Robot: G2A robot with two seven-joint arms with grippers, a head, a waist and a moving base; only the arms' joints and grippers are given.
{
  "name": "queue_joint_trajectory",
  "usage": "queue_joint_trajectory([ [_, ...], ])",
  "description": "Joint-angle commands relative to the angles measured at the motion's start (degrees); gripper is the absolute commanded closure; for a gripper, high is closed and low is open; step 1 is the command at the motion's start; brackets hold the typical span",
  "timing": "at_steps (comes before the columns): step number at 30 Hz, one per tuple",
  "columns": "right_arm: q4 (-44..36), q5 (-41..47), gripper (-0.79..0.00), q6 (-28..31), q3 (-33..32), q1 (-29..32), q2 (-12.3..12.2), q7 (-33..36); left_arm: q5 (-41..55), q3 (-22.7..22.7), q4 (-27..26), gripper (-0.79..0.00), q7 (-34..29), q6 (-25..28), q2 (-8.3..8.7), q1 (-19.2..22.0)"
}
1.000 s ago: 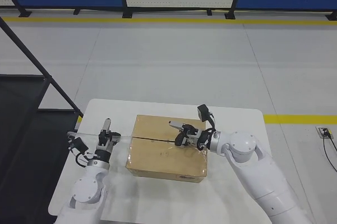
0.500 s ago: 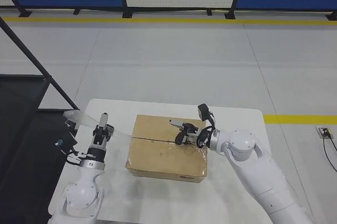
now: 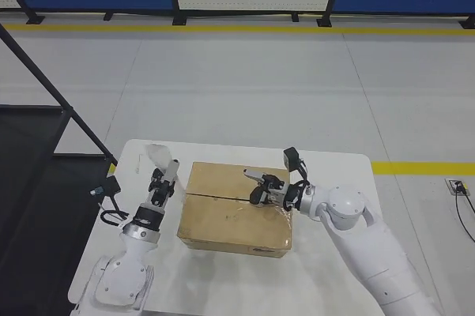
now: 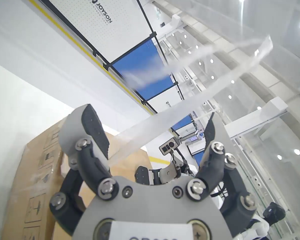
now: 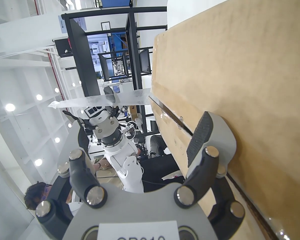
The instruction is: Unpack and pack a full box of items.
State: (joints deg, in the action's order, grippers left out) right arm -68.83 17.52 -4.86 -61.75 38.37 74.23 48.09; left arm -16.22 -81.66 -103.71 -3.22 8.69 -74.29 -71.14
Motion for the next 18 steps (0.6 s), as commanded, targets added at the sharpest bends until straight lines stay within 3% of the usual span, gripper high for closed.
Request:
queue_joint_trajectory([
  [1,-0.67,0.07,-0.785,0.44,-0.62,0.55,-0.16,-0.18,-1.59,0.59,-0.47,-0.785,-0.55,0.48,0.03,-0.13],
  [18,-12.25,1.98,-0.785,4.30,-14.07,12.44,-3.51,-0.79,-11.06,6.15,-0.30,-0.785,-5.09,-1.03,-0.15,1.96],
])
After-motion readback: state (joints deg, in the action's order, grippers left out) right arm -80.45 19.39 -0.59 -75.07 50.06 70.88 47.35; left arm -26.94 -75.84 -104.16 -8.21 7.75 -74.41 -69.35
